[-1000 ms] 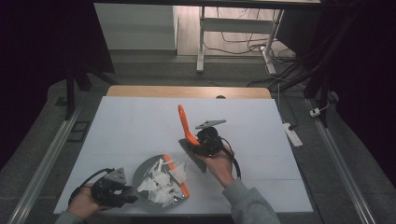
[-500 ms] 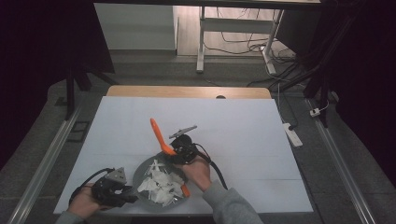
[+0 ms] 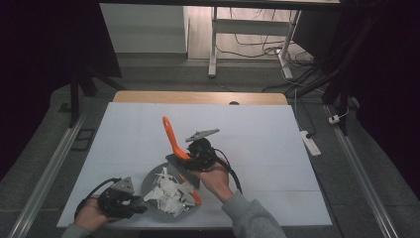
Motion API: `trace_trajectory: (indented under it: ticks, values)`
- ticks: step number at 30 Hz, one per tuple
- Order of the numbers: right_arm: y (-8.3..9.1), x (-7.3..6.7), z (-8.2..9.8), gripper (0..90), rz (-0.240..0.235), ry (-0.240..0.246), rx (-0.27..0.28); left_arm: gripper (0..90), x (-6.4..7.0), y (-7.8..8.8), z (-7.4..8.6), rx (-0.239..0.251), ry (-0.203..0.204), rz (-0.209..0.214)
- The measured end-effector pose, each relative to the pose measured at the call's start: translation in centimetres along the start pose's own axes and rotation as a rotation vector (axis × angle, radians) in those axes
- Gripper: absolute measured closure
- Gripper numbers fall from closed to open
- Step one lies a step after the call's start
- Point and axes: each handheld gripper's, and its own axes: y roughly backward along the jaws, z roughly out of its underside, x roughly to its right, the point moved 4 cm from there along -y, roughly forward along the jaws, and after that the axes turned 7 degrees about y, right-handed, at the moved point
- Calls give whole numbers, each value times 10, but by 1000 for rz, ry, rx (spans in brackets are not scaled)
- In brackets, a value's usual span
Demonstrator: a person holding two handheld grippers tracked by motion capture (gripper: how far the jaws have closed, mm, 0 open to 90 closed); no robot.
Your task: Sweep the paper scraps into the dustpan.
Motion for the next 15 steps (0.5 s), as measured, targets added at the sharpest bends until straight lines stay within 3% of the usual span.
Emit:
trace_trajectory:
  ticks: [5, 10, 12, 15]
  values:
    - [2, 2, 0, 700, -4, -14, 21, 613, 0, -1, 0, 5, 5, 0]
    - [-10, -14, 3, 700, -48, 22, -17, 613, 0, -1, 0, 7, 6, 0]
    - [-9, -13, 4, 700, -31, 34, -18, 613, 0, 0, 0, 6, 5, -2]
    - [3, 0, 5, 700, 13, 16, -4, 613, 0, 0, 0, 6, 6, -2]
